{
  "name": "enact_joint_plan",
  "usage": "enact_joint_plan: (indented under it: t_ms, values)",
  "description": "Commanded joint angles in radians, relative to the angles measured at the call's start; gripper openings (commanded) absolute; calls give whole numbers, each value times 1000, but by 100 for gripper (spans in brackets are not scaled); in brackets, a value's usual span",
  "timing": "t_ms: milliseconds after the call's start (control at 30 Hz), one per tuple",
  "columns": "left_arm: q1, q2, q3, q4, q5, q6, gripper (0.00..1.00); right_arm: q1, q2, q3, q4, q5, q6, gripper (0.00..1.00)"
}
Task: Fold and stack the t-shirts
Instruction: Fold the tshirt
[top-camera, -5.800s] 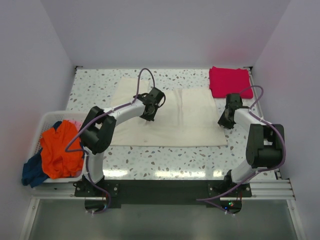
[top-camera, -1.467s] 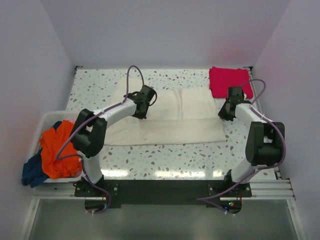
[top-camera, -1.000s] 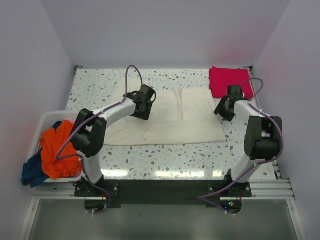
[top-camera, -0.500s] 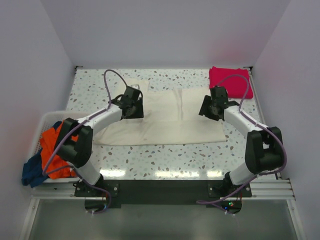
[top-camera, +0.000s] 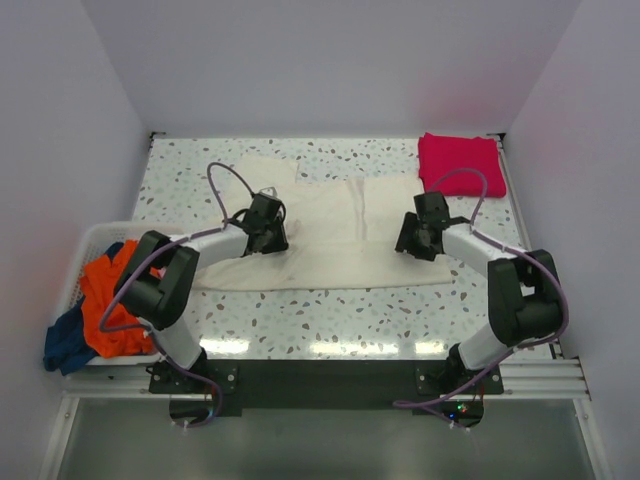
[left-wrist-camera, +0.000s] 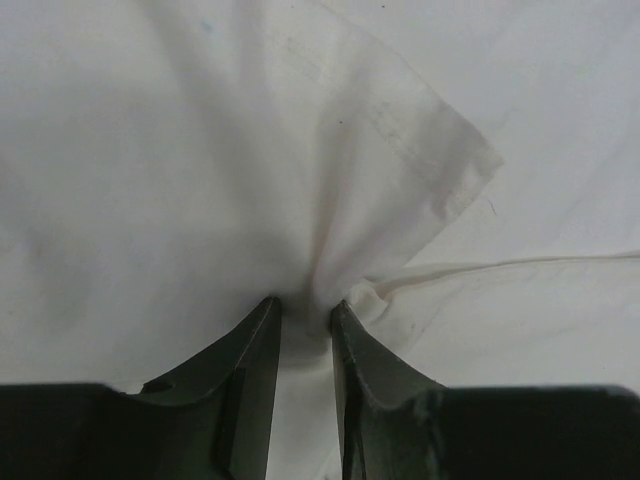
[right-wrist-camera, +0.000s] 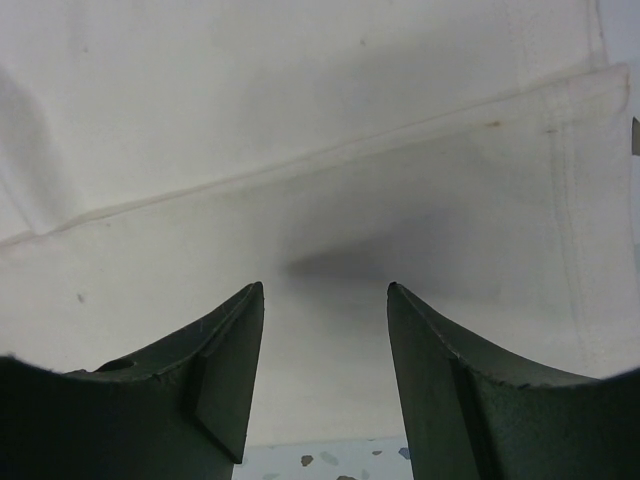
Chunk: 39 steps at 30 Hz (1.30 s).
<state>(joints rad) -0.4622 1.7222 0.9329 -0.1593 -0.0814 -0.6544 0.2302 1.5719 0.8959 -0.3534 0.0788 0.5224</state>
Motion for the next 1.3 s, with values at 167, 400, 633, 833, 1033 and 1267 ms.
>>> enact_joint_plan:
  t_ms: [167,400,633,833,1033,1267]
  values:
    - [-58,8,-92,44,-69,-66,34,6,-35,-146,91,-17,70,56]
    - [-79,-97,-210,17,-89,-108,34,3,-196,-245,28,-5,117,57]
    - [-98,-196,-316,7,-72,-136,34,3,-351,-337,-62,-45,177,57]
    - [-102,-266,-397,6,-66,-149,35,3,-505,-416,-128,-56,208,57]
    - [-102,-326,-365,-68,-104,-146,39,3,-526,-304,-180,-16,160,58]
    - [-47,-423,-156,-184,-150,-91,58,4,-362,-30,-116,19,53,62]
